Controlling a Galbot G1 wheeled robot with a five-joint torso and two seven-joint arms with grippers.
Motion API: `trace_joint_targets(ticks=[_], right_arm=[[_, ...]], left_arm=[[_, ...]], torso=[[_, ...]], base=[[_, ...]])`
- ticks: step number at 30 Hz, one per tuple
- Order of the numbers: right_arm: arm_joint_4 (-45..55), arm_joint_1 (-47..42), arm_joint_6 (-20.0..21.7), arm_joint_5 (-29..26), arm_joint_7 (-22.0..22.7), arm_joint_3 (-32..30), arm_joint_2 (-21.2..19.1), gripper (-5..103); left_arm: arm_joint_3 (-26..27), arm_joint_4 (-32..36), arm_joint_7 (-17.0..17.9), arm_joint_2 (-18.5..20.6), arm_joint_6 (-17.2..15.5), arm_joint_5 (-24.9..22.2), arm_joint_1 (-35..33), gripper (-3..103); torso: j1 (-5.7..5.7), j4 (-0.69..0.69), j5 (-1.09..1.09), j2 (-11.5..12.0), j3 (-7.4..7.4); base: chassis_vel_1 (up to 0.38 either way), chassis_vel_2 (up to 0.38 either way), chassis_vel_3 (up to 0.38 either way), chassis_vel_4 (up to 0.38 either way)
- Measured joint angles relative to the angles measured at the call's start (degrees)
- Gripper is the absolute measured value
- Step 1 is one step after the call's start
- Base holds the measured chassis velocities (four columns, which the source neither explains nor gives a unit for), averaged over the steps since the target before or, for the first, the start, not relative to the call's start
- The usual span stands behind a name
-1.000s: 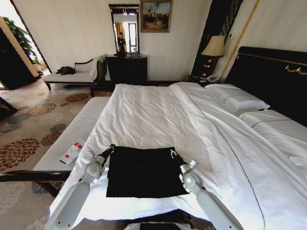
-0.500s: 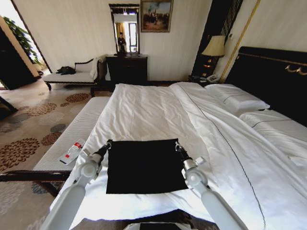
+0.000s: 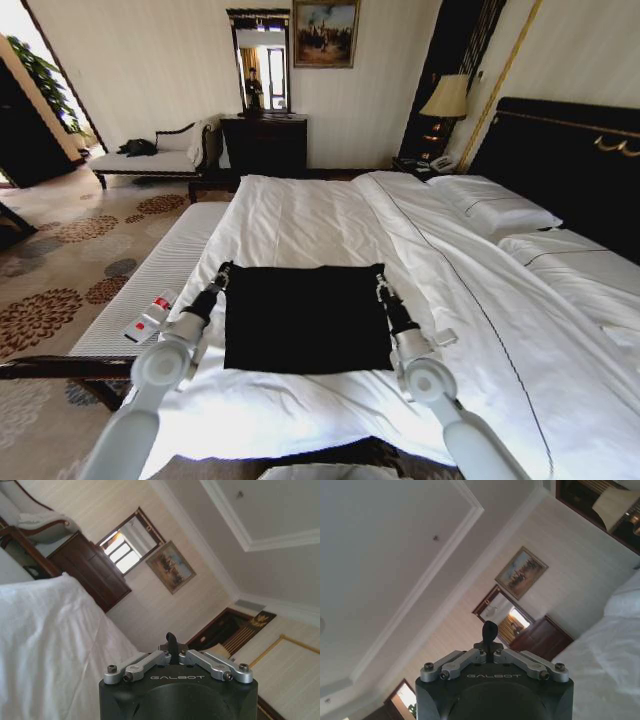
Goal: Fold the clothes on the bed.
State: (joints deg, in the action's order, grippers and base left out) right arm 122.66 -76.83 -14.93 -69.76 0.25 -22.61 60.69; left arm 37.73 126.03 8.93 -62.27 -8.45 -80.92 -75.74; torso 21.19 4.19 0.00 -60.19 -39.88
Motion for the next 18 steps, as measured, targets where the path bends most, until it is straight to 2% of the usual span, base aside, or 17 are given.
trace_joint_targets(ticks=[2,6,14,18], right_arm=[[3.69,-1.65,-0.41,-1.33,-0.14,-2.82,-0.8,1],[7.79,-4.25,-0.69,-1.83,-0.44,-5.63,-0.85,1],[13.73,-8.83,-0.83,-1.21,-0.92,-9.13,0.34,1],[20.11,-12.5,-0.78,0.15,-0.09,-12.4,1.01,1]], left_arm=[[3.96,2.91,0.02,0.82,0.07,-2.0,-2.14,1],[7.88,6.22,0.22,1.55,0.08,-4.07,-4.56,1],[11.51,11.1,0.65,1.87,0.08,-6.04,-7.43,1],[12.81,15.22,1.51,0.91,0.12,-6.22,-10.02,1]], torso=[[0.0,0.0,0.0,0.0,0.0],[0.0,0.0,0.0,0.0,0.0],[0.0,0.0,0.0,0.0,0.0],[0.01,0.02,-0.02,-0.01,0.0]], base=[[0.0,0.0,0.0,0.0],[0.0,0.0,0.0,0.0],[0.0,0.0,0.0,0.0],[0.0,0.0,0.0,0.0]])
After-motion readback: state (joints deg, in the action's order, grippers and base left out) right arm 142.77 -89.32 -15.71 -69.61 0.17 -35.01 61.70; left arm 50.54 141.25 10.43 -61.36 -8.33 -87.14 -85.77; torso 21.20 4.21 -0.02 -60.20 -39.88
